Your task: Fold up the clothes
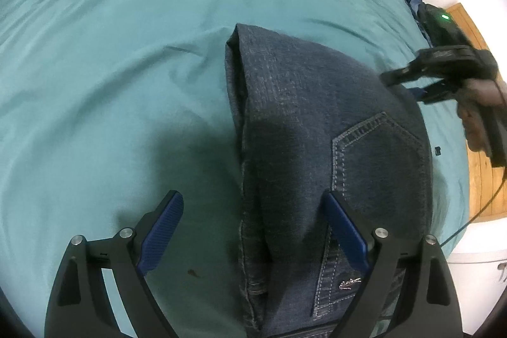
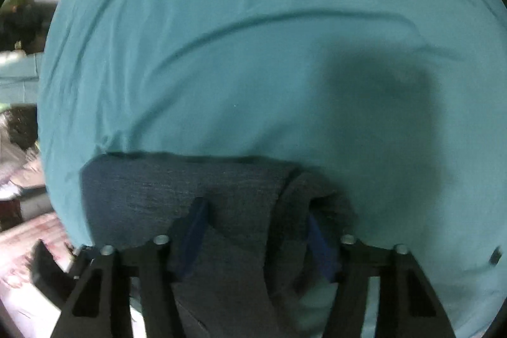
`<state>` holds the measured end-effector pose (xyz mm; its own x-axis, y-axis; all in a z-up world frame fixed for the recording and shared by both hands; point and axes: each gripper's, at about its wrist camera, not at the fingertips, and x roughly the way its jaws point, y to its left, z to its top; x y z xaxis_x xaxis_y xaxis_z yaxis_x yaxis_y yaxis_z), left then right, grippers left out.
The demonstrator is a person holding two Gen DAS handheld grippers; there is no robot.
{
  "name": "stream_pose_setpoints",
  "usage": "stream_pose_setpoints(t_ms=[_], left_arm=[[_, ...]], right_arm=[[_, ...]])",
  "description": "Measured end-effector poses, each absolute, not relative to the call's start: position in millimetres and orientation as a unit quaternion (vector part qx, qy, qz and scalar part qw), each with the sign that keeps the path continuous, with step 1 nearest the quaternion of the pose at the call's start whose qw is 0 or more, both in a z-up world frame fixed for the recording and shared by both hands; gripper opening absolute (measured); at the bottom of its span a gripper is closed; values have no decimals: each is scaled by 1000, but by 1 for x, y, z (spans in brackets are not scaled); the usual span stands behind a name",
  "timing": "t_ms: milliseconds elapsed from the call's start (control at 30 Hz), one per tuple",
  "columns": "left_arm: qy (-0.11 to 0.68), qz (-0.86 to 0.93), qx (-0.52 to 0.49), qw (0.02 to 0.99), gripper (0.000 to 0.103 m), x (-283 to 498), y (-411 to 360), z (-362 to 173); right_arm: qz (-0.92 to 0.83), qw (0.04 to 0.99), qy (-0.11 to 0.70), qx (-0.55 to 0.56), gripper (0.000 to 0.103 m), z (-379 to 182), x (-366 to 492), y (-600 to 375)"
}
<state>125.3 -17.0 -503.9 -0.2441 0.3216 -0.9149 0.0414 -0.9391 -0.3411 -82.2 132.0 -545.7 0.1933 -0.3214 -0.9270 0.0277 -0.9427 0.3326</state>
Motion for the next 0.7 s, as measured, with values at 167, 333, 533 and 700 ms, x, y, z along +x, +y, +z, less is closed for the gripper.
stream_pose_setpoints(t_ms=[167, 333, 533, 700], left_arm=[[-156, 775, -606, 88, 92, 130, -23, -508], [-208, 760, -609, 89, 92, 136, -39, -519], [-233, 749, -612, 99, 92, 136, -45, -525], [-212, 756, -612, 99, 92, 132, -39, -526]], right_arm=[[-563, 191, -270, 757, 30, -561, -83, 157], [-374, 239, -649, 619, 29, -617, -37, 220], [-362, 178, -729, 554, 16, -672, -6, 235], [-490, 181, -577, 628, 23, -624, -39, 233]])
